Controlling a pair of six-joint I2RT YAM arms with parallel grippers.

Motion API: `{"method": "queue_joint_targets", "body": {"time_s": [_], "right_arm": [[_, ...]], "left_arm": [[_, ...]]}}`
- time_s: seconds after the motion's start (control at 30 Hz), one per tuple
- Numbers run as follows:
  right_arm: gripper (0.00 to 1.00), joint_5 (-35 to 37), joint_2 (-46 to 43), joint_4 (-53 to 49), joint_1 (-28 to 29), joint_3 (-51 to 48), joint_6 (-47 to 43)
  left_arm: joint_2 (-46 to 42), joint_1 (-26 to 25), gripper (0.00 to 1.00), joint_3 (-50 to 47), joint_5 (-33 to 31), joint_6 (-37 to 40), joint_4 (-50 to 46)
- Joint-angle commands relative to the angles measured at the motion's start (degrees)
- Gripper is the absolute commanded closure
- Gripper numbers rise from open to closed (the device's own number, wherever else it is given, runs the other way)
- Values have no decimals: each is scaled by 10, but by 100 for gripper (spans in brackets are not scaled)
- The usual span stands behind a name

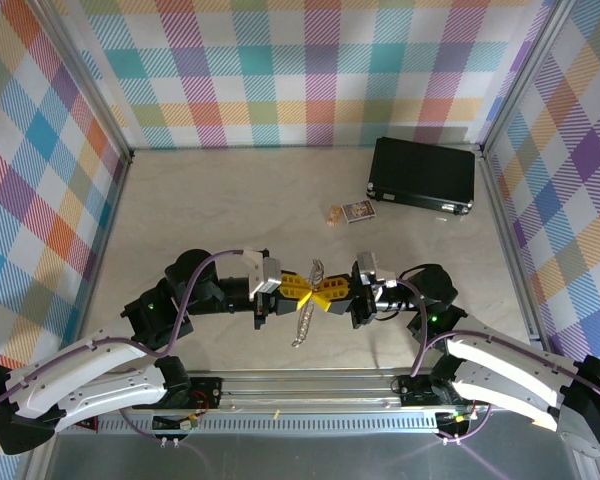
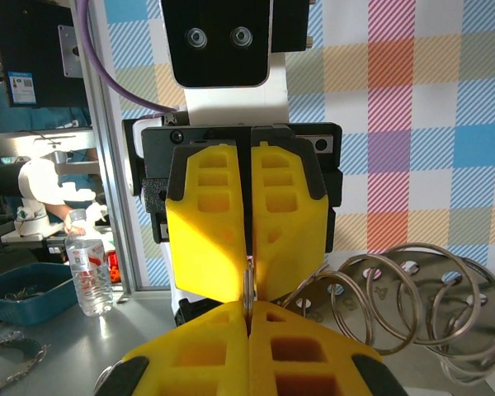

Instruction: Put the keys on the keyring

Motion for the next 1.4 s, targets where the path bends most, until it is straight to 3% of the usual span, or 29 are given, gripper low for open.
{"method": "queue_joint_targets", "body": {"time_s": [0.0, 0.33, 0.6, 1.0, 1.13, 1.23, 1.37], "right_arm": [[100, -10, 0, 39, 5, 3, 6], [100, -8, 7, 60, 4, 1, 11], [98, 3, -2, 27, 5, 2, 5], [43, 56, -67, -200, 5, 31, 3], [29, 108, -101, -300, 4, 40, 15], [11, 156, -122, -386, 4, 54, 24], [5, 230, -127, -507, 3, 78, 46]], "left_arm": [[-5, -7, 89, -8, 2, 10, 5], [-12, -7, 100, -5, 10, 8, -2], [-21, -7, 100, -4, -24, 14, -16], [-34, -7, 100, -13, -114, 29, -34], [-47, -7, 100, -23, -128, 31, -38], [-55, -7, 100, -33, -132, 32, -42], [-63, -7, 100, -48, -133, 31, -40]]}}
